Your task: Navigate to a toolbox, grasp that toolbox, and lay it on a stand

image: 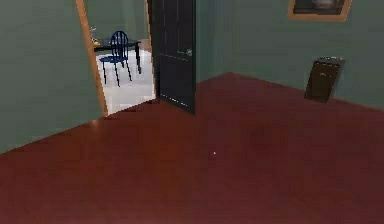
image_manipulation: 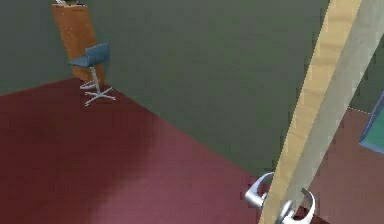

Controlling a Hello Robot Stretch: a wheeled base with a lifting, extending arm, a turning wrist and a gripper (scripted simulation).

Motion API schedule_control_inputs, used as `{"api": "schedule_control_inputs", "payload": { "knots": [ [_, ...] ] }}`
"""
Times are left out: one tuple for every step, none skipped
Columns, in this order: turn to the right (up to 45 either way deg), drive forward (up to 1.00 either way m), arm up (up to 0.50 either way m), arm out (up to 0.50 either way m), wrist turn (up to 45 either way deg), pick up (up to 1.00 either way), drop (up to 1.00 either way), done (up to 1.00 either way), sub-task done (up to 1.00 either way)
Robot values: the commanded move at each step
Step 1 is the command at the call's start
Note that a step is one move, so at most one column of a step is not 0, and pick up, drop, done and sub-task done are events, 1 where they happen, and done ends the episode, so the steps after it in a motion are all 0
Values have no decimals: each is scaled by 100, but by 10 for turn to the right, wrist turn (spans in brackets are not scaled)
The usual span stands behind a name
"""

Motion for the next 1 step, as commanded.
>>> {"api": "schedule_control_inputs", "payload": {
  "knots": [
    [-150, 0, 0, 0, 0, 0, 0, 0, 0]
  ]
}}
